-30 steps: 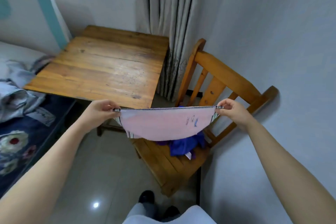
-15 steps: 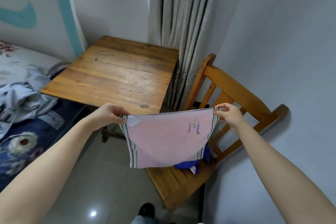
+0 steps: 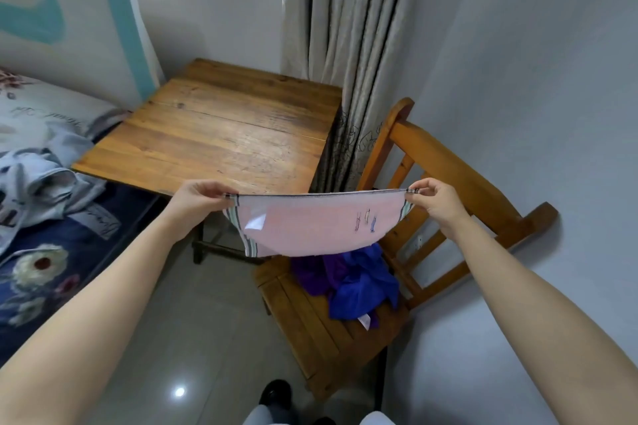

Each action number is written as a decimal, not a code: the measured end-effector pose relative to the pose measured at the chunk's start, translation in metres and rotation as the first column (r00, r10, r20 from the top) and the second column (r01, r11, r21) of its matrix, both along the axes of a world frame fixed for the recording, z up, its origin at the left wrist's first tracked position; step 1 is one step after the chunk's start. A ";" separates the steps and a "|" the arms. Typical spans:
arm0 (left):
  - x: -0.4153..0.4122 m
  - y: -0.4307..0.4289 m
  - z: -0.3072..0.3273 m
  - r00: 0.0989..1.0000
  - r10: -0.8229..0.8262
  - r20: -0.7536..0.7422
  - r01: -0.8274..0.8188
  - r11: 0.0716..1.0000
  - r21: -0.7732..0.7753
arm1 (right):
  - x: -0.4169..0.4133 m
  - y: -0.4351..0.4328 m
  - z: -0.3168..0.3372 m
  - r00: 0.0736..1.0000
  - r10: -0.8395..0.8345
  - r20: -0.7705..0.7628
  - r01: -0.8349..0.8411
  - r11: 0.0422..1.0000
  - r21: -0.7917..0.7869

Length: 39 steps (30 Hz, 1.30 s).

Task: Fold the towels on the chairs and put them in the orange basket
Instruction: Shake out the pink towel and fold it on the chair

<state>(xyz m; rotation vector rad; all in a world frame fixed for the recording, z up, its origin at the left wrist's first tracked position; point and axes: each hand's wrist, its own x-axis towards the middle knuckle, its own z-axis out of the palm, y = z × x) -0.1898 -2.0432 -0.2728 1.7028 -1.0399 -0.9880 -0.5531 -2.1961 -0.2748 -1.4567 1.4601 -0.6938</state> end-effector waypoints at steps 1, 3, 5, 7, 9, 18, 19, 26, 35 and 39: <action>-0.004 -0.004 -0.001 0.998 0.046 0.050 -0.044 0.998 -0.052 | 0.004 -0.001 0.000 1.000 -0.022 -0.019 0.022 0.999 -0.036; -0.011 -0.012 -0.002 0.985 0.132 0.108 -0.115 0.982 -0.149 | 0.012 -0.004 -0.001 0.997 -0.075 -0.011 0.073 0.992 -0.105; -0.017 -0.015 -0.003 0.975 0.184 0.125 -0.153 0.962 -0.227 | 0.018 -0.005 0.001 0.994 -0.105 0.036 0.109 0.983 -0.150; -0.018 -0.011 -0.006 0.976 0.196 0.100 -0.164 0.951 -0.260 | 0.019 -0.002 0.001 0.991 -0.106 0.087 0.119 0.980 -0.159; -0.021 0.002 -0.010 0.980 0.185 0.075 -0.160 0.953 -0.256 | 0.015 0.005 0.001 0.986 -0.085 0.143 0.104 0.986 -0.128; -0.039 0.095 -0.088 0.997 0.015 -0.078 -0.009 0.997 0.077 | -0.044 0.088 -0.052 0.992 0.099 0.078 -0.114 0.972 0.205; -0.042 0.103 -0.104 0.996 0.006 -0.084 0.006 0.991 0.136 | -0.050 0.098 -0.067 0.992 0.115 0.050 -0.124 0.959 0.255; -0.076 0.119 -0.227 0.994 0.010 -0.106 0.037 0.902 0.430 | -0.072 0.141 -0.203 0.993 -0.049 -0.108 0.090 0.905 0.416; -0.087 0.106 -0.321 0.971 0.214 -0.107 -0.125 0.834 0.537 | -0.065 0.124 -0.300 0.971 -0.138 -0.197 0.214 0.872 0.441; -0.090 0.094 -0.346 0.943 0.317 -0.104 -0.212 0.809 0.548 | -0.058 0.113 -0.325 0.959 -0.159 -0.236 0.250 0.867 0.431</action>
